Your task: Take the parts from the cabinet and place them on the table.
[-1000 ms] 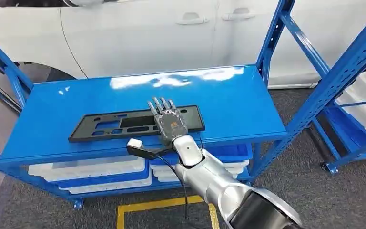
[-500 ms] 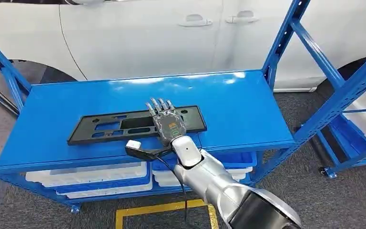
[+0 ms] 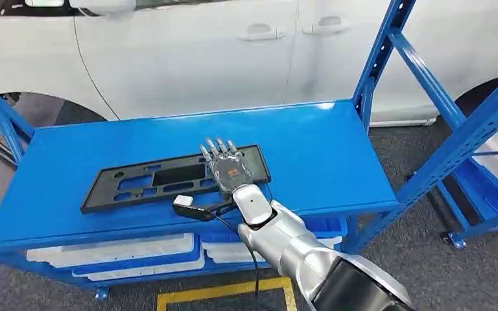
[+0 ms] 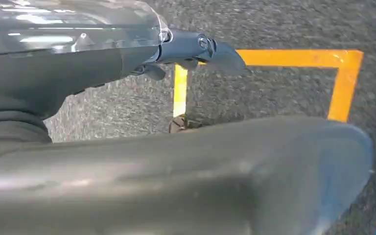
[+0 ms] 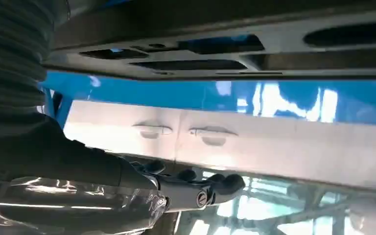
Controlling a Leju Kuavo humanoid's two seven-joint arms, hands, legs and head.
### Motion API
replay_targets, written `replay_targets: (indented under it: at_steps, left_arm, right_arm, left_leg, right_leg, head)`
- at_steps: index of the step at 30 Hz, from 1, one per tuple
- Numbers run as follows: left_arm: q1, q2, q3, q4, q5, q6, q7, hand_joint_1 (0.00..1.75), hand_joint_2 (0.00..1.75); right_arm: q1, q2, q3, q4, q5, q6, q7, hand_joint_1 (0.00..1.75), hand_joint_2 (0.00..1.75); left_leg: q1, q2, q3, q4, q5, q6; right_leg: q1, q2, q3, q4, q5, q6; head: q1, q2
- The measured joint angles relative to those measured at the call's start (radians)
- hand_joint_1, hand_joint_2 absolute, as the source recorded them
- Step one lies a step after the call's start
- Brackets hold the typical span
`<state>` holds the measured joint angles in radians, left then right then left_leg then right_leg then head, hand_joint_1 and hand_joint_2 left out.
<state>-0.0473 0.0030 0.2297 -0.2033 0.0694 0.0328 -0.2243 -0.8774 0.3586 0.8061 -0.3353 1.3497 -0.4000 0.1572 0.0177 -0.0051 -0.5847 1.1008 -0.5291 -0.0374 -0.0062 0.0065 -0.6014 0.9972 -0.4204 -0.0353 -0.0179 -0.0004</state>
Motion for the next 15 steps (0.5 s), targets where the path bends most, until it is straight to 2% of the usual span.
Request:
replay_targets:
  at_steps: [1, 2, 3, 4, 5, 7, 8, 9, 10, 12, 13, 14, 15]
  left_arm:
    - [0.0, 0.0, 0.002, 0.0, 0.003, 0.0, 0.0, 0.0, 0.0]
    - [0.002, 0.0, 0.003, 0.0, 0.003, 0.0, 0.0, 0.0, 0.0]
    - [0.005, 0.0, 0.006, 0.0, 0.003, 0.0, 0.0, 0.0, 0.0]
    - [0.007, 0.0, 0.009, 0.0, 0.003, 0.0, -0.001, 0.0, 0.0]
    - [0.008, 0.0, 0.011, 0.0, 0.005, 0.0, -0.007, 0.0, 0.0]
    - [0.006, 0.0, 0.018, 0.0, 0.01, -0.002, -0.016, 0.0, 0.0]
    - [0.006, 0.0, 0.02, 0.0, 0.01, -0.002, -0.016, 0.0, 0.0]
    - [0.005, 0.0, 0.022, 0.0, 0.009, -0.002, -0.016, 0.0, 0.0]
    - [0.002, 0.0, 0.023, 0.0, 0.009, -0.002, -0.016, 0.0, 0.0]
    - [0.005, 0.0, 0.024, 0.0, 0.009, -0.002, -0.016, 0.0, 0.0]
    - [0.005, -0.002, 0.025, 0.0, 0.009, -0.003, -0.016, 0.0, 0.0]
    - [0.004, -0.003, 0.025, 0.0, 0.009, -0.003, -0.016, 0.0, 0.0]
    - [0.002, -0.003, 0.026, 0.0, 0.01, -0.003, -0.016, 0.0, 0.0]
  right_arm:
    - [-0.001, 0.0, 0.004, 0.0, -0.003, 0.044, 0.008, 1.75, 1.75]
    - [0.001, 0.0, 0.008, 0.002, -0.007, 0.074, 0.015, 1.75, 1.75]
    - [0.003, 0.0, 0.01, 0.005, -0.01, 0.095, 0.022, 1.75, 1.75]
    - [0.004, 0.0, 0.011, 0.008, -0.013, 0.109, 0.026, 1.75, 1.75]
    - [0.003, 0.0, 0.012, 0.01, -0.017, 0.121, 0.027, 1.75, 1.75]
    - [0.001, 0.0, 0.013, 0.013, -0.021, 0.134, 0.028, 1.75, 1.75]
    - [-0.001, 0.0, 0.013, 0.015, -0.021, 0.135, 0.028, 1.75, 1.75]
    - [-0.005, 0.0, 0.013, 0.018, -0.021, 0.136, 0.028, 1.75, 1.75]
    - [-0.008, 0.0, 0.013, 0.019, -0.021, 0.137, 0.03, 1.75, 1.75]
    - [-0.015, 0.0, 0.013, 0.021, -0.02, 0.144, 0.033, 1.75, 1.75]
    - [-0.018, 0.0, 0.013, 0.021, -0.019, 0.152, 0.033, 1.75, 1.75]
    - [-0.022, 0.0, 0.013, 0.021, -0.019, 0.153, 0.033, 1.75, 1.75]
    - [-0.025, -0.001, 0.013, 0.023, -0.019, 0.157, 0.033, 1.75, 1.75]
  left_leg:
    - [0.001, 0.0, -0.051, 0.093, -0.038, -0.004]
    - [0.002, 0.0, -0.096, 0.167, -0.06, -0.007]
    - [0.002, 0.0, -0.128, 0.21, -0.061, -0.008]
    - [0.002, 0.0, -0.134, 0.2, -0.035, -0.008]
    - [0.002, 0.0, -0.117, 0.144, 0.012, -0.007]
    - [0.002, 0.001, -0.047, -0.026, 0.119, -0.002]
    - [0.0, 0.0, -0.024, -0.079, 0.129, 0.002]
    - [-0.005, 0.0, -0.01, -0.1, 0.119, 0.008]
    - [-0.006, 0.0, -0.016, -0.096, 0.114, 0.018]
    - [-0.007, 0.0, -0.017, -0.098, 0.111, 0.027]
    - [0.0, 0.002, -0.011, -0.106, 0.114, 0.034]
    - [0.002, 0.002, -0.008, -0.107, 0.113, 0.039]
    - [0.001, 0.003, -0.007, -0.107, 0.111, 0.044]
  right_leg:
    - [0.002, -0.001, 0.003, 0.0, -0.004, -0.004]
    - [0.003, -0.001, 0.005, 0.0, -0.007, -0.005]
    - [0.004, 0.0, 0.007, 0.001, -0.01, -0.005]
    - [0.004, 0.001, 0.011, 0.001, -0.013, -0.004]
    - [0.004, 0.003, 0.017, 0.002, -0.018, -0.003]
    - [0.003, 0.004, 0.033, 0.003, -0.029, 0.003]
    - [0.007, 0.004, 0.035, 0.004, -0.035, 0.009]
    - [0.012, 0.005, 0.031, 0.01, -0.037, 0.014]
    - [0.012, 0.005, 0.027, 0.008, -0.036, 0.018]
    - [0.01, 0.005, 0.029, 0.005, -0.038, 0.026]
    - [0.013, 0.005, 0.03, 0.008, -0.045, 0.035]
    - [0.008, 0.004, 0.025, 0.031, -0.06, 0.04]
    - [0.009, 0.002, 0.0, 0.083, -0.091, 0.044]
  head:
    - [0.0, 0.0]
    - [0.0, 0.0]
    - [0.0, 0.0]
    - [0.0, 0.0]
    - [0.0, 0.0]
    - [0.0, 0.0]
    - [0.0, 0.0]
    - [0.0, 0.0]
    - [0.0, 0.0]
    - [0.0, 0.0]
    - [0.0, 0.0]
    - [0.0, 0.0]
    - [0.0, 0.0]
